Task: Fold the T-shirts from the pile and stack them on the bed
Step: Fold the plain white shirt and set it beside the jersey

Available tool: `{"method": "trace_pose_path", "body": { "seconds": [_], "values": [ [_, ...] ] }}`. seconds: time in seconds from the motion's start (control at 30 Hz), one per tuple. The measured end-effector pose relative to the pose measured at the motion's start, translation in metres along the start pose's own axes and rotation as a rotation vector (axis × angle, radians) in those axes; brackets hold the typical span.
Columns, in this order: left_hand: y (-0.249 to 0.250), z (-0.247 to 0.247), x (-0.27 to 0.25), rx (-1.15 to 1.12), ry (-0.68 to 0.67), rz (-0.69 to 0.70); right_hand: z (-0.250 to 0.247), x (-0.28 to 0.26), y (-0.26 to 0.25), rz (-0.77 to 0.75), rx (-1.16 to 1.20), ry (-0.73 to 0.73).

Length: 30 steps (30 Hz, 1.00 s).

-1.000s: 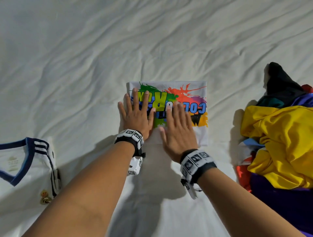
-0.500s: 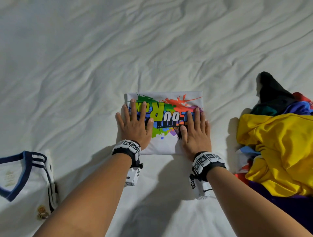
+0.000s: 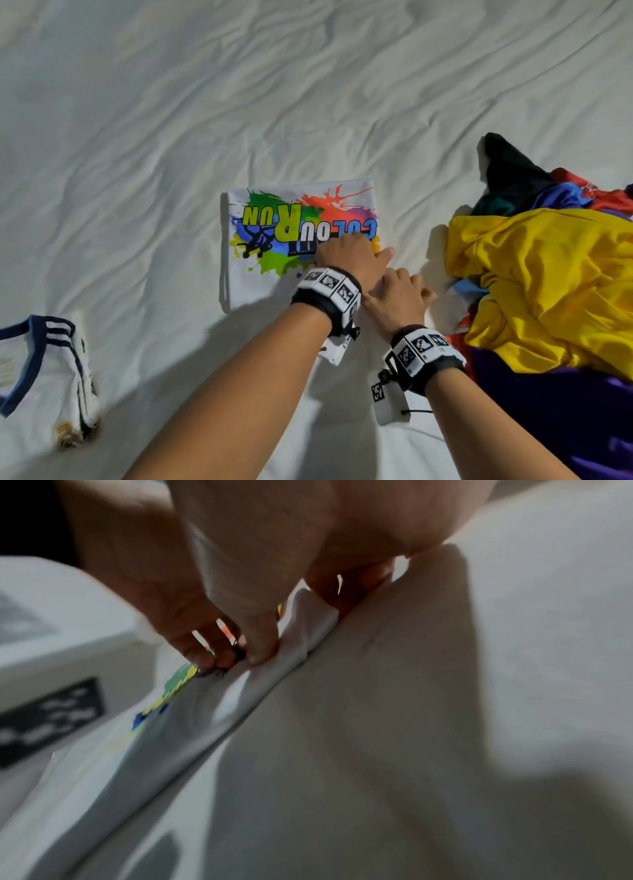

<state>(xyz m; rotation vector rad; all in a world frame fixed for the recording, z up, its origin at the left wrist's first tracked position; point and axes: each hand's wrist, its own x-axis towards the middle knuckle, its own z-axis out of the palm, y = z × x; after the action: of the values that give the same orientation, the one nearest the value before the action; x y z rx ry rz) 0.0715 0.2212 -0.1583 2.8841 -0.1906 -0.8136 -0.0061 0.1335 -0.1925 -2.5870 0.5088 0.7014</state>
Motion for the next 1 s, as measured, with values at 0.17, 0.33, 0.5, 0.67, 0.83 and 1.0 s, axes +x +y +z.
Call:
{"method": "trace_pose_path", "body": {
  "seconds": [0.17, 0.33, 0.5, 0.67, 0.83, 1.0],
  "values": [
    [0.011, 0.0, 0.021, 0.118, -0.047, 0.019, -0.004, 0.0, -0.003, 0.028, 0.106, 0.003],
    [0.006, -0.019, 0.021, -0.009, -0.104, -0.038, -0.001, -0.006, -0.003, 0.034, 0.288, 0.083],
    [-0.009, -0.048, 0.011, -0.364, -0.11, -0.042, -0.014, -0.023, -0.009, -0.022, 0.725, 0.306],
    [-0.014, -0.106, -0.017, -0.772, 0.013, 0.09, -0.071, -0.058, -0.041, -0.216, 0.976, 0.62],
    [-0.034, -0.146, -0.049, -1.338, 0.048, 0.22, -0.106, -0.082, -0.082, -0.552, 0.807, 1.028],
    [-0.087, -0.103, -0.071, -1.475, 0.009, 0.034, -0.058, -0.096, -0.092, -0.676, 0.292, 0.91]
  ]
}}
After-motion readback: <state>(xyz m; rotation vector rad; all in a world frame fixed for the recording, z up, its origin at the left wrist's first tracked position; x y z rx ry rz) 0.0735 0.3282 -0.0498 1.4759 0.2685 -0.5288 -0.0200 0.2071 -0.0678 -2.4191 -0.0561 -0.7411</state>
